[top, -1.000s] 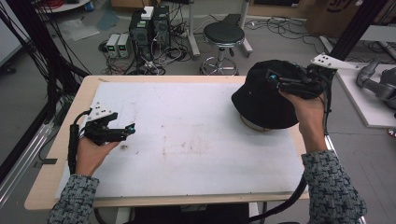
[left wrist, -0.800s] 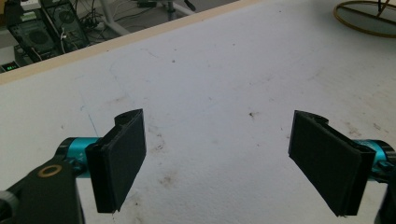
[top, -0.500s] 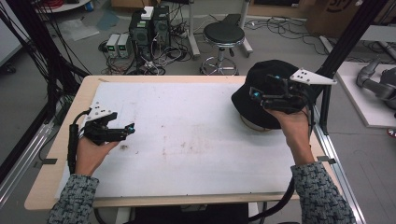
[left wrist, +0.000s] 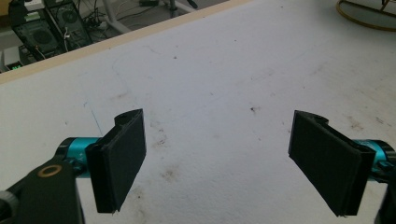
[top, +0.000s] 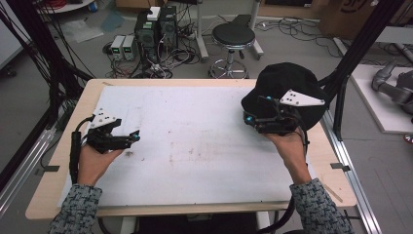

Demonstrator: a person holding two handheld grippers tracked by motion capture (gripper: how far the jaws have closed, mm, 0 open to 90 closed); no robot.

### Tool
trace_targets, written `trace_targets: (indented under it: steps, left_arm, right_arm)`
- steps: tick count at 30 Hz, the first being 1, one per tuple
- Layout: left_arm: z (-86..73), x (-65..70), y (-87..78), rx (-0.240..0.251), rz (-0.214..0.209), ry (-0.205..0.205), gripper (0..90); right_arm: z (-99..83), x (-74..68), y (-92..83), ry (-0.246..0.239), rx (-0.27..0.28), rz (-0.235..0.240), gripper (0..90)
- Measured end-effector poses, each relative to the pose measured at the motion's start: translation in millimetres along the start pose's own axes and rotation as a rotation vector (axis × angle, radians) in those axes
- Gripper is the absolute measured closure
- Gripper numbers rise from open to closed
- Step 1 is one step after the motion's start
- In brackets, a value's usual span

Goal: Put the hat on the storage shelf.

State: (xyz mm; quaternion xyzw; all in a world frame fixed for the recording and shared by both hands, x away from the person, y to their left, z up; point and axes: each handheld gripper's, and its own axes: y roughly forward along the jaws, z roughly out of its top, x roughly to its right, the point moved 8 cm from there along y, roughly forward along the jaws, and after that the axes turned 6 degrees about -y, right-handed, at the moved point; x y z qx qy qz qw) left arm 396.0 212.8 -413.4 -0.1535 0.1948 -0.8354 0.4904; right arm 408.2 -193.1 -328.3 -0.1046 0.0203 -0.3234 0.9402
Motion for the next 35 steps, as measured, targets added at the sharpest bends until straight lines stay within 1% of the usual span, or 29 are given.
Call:
trace_targets:
  steps: [2,4,9,10,12,15,17,19,22,35]
  left_arm:
    - [-0.8,-0.6,-1.0,-0.001,0.002,0.003,19.3]
    - [-1.2,-1.2,-1.9,0.001,0.004,0.001,19.3]
    - [-2.8,-2.3,-2.6,-0.001,0.006,0.003,19.3]
    - [-2.5,-1.9,-1.8,0.004,0.006,-0.002,19.3]
    - [-2.0,-1.1,-1.2,0.002,0.002,0.002,19.3]
    - [-0.8,-0.6,-0.9,0.005,-0.001,0.002,19.3]
    - [0.6,-1.4,-1.5,0.01,0.001,0.001,19.3]
    - [1.4,-1.2,-1.4,0.014,-0.001,-0.004,19.3]
    - [0.9,-1.2,-0.4,0.007,0.0,0.001,19.3]
    - [1.1,-0.2,0.9,0.008,0.001,0.004,19.3]
  right_arm:
    - [-5.1,-4.6,2.7,-0.011,-0.006,0.006,11.5]
    - [-12.1,-10.0,5.3,-0.012,-0.012,0.021,11.3]
    - [-36.1,-25.4,11.7,-0.008,-0.054,0.054,11.1]
    - [-40.1,-27.8,12.6,-0.011,-0.062,0.059,10.9]
    - [-45.5,-30.6,14.6,-0.007,-0.071,0.067,10.9]
    - [-48.0,-31.2,16.4,-0.003,-0.076,0.067,10.9]
    - [-48.0,-31.8,17.2,-0.011,-0.076,0.065,10.9]
    - [-47.3,-32.9,17.0,-0.005,-0.072,0.069,10.9]
    - [-47.7,-32.8,15.8,-0.002,-0.074,0.068,10.9]
    - [-48.8,-32.5,15.0,-0.005,-0.072,0.065,10.9]
